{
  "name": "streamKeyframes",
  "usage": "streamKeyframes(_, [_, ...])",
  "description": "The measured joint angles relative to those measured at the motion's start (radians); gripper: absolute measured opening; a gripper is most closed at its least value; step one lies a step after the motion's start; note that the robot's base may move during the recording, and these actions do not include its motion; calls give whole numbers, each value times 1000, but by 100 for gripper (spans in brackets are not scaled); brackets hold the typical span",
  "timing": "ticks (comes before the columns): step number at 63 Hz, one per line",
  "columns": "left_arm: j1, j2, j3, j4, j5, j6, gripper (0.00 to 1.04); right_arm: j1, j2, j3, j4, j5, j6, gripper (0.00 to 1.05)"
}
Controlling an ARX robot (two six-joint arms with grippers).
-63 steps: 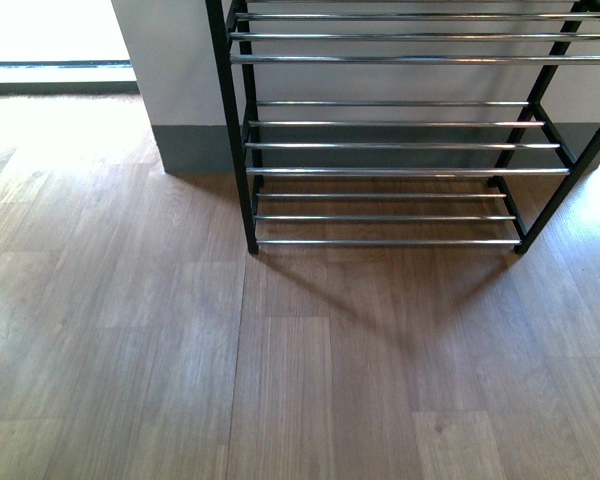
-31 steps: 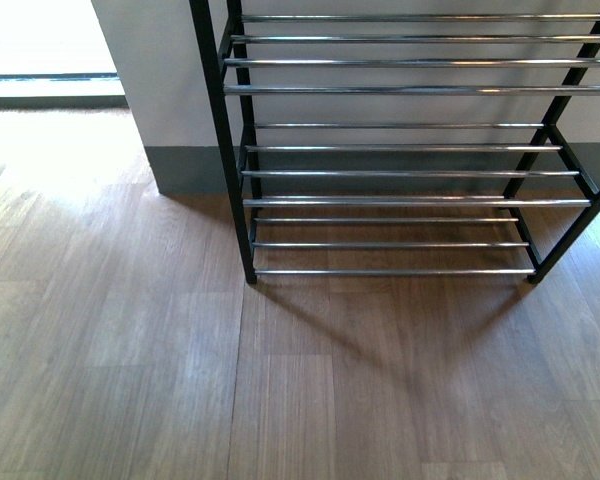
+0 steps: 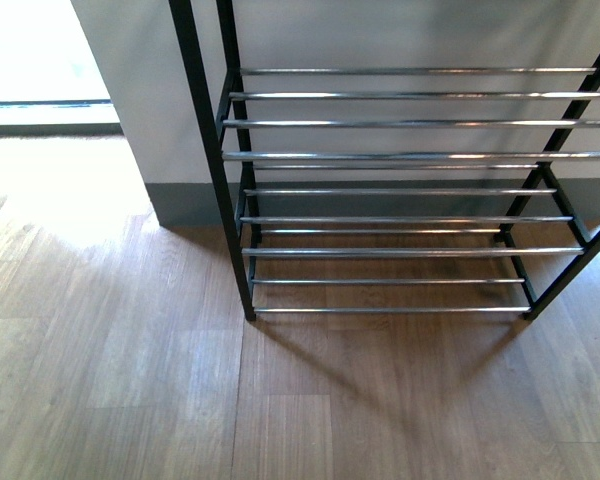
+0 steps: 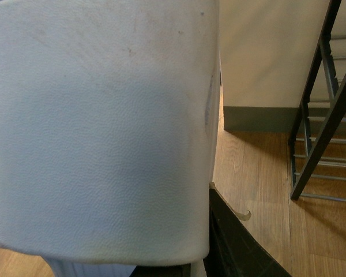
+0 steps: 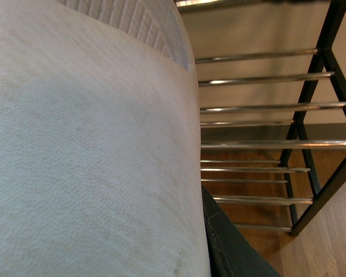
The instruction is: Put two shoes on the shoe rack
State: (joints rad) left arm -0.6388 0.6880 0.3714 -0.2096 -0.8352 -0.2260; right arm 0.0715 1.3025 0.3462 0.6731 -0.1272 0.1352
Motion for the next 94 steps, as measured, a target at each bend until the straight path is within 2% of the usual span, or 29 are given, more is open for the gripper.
streamKeyframes(69, [0,0,0,0,-2,-1,2,0,0,1,0,-1,0,1])
streamKeyframes(71, [0,0,0,0,-2,-1,2,-4,3,0,13,-32,-3,1])
streamKeyframes(75, [0,0,0,0,-2,-1,2,-6,33,7,76,-174,-6,1])
streamKeyframes(78, [0,0,0,0,-3,-1,2,12,53,32,63,-246,-6,1])
streamKeyframes(83, [0,0,0,0,-2,-1,2,72,87,89,-5,-248,-5,1])
streamKeyframes(94, [0,-1,0,0,-2,-1,2,240,233,282,-201,-90,18,1])
